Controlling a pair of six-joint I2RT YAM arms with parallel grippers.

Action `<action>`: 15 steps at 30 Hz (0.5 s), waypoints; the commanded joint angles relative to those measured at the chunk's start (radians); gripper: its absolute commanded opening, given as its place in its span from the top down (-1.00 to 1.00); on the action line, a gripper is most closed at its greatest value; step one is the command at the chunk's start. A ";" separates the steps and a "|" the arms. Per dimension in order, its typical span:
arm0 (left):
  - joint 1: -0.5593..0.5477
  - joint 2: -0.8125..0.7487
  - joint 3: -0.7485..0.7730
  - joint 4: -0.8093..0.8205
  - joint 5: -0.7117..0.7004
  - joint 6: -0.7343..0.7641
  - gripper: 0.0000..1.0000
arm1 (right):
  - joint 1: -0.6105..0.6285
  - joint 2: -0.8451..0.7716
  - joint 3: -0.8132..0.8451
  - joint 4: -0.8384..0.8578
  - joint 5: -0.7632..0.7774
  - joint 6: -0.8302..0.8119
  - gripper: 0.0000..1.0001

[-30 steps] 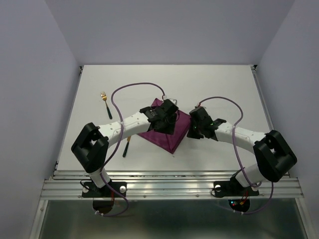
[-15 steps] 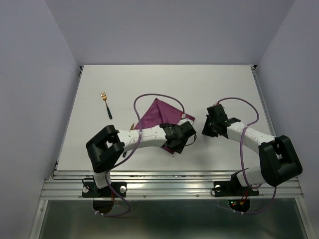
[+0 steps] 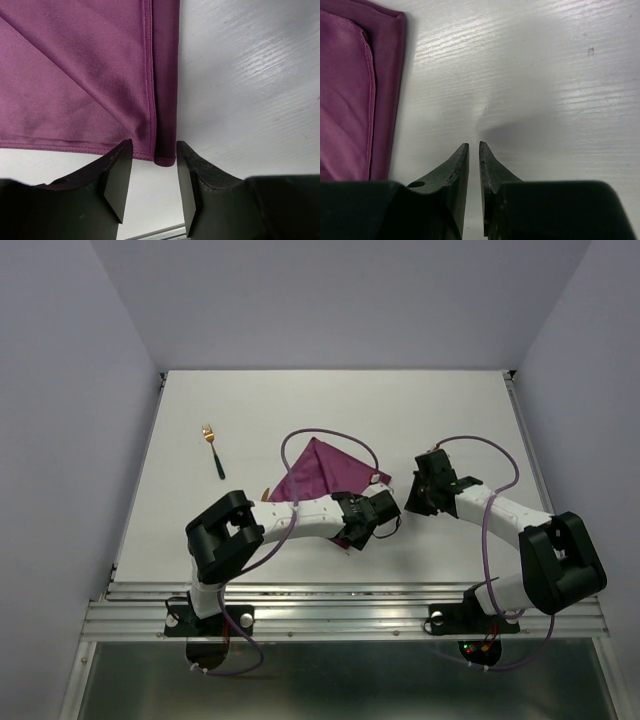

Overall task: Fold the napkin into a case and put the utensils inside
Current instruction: Pick up the upper triangle-folded napkin from the center of the board.

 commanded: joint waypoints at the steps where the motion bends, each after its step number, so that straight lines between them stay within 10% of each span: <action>1: -0.019 0.014 0.047 -0.022 -0.051 0.025 -0.02 | -0.007 -0.004 0.009 0.005 -0.003 -0.015 0.60; 15: -0.045 0.046 0.059 -0.031 -0.088 0.042 0.11 | -0.007 -0.004 0.015 -0.002 -0.012 -0.012 0.60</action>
